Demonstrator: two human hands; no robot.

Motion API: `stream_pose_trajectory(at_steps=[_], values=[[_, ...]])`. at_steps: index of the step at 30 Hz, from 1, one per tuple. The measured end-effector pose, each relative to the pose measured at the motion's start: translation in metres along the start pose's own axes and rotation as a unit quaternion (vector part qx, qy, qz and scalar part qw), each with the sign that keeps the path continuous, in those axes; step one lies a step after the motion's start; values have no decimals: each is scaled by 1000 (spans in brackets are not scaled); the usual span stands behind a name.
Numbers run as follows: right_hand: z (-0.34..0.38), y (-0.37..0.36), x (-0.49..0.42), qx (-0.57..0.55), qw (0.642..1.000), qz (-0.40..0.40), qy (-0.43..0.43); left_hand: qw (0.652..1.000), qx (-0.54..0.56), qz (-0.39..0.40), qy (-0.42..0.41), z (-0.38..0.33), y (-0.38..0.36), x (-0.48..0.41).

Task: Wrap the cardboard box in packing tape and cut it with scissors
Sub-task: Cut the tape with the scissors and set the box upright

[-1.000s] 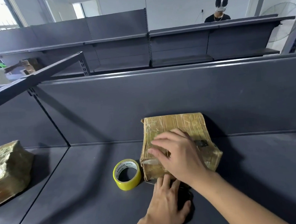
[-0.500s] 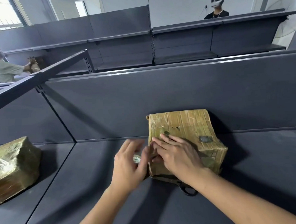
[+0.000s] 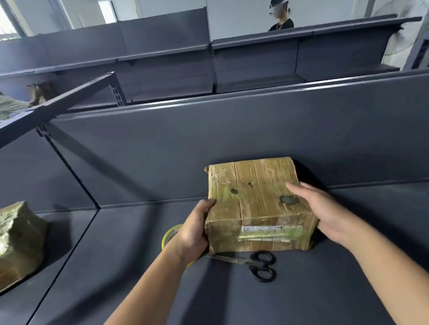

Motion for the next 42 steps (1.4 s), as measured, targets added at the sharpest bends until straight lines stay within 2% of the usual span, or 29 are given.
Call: stream_pose_trajectory(at_steps=[2,3,6,8,9,11,13,14,16,18,20,24,25,28,31,33,38,42], values=[[-13,-3,-4,-131,984,124,-1,1000,19,-1,-10,2,-3,0],[-18,-5,-2,-178,972,152,21,1000,22,-3,-19,3,-4,0],[-37,-9,2,-250,954,153,68,998,21,-14,-51,12,-1,-2],[-57,-12,-3,-252,957,111,92,996,25,-29,-85,19,-2,4],[-69,-11,-7,-236,964,64,106,992,26,-42,-120,22,-1,7],[-83,-5,-5,-130,976,-39,168,978,-29,-70,-195,28,8,16],[-89,0,1,27,974,-98,201,937,-187,-34,-293,24,7,28],[-90,3,0,92,968,-118,200,909,-273,-8,-314,25,4,32],[-89,8,-3,156,956,-154,195,848,-423,-10,-320,28,10,31],[-81,9,1,167,945,-180,218,815,-482,-45,-319,21,17,29],[-71,11,13,154,927,-218,265,817,-478,-67,-315,9,16,33],[-48,19,41,108,886,-251,374,773,-475,-134,-398,-15,10,56],[-43,20,46,95,879,-257,390,777,-450,-155,-413,-19,8,60],[-34,14,63,45,874,-271,400,822,-347,-182,-414,-30,-2,63],[-28,8,63,-19,888,-267,374,879,-263,-140,-373,-36,-13,52],[-20,5,62,-43,897,-246,364,889,-271,-117,-350,-40,-15,45],[-7,2,51,-6,925,-205,321,886,-348,-64,-299,-56,-20,39],[-10,1,39,7,935,-185,304,812,-482,-73,-320,-69,-36,40]])
Point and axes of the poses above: each hand's wrist, its own x-axis away from the middle knuckle, its own y-axis out of the back of the hand, z = x × y, the point moved 5 cm from there along -x, towards the middle knuckle, and after that the axes turned 13 degrees about -y, right-handed, at the moved point
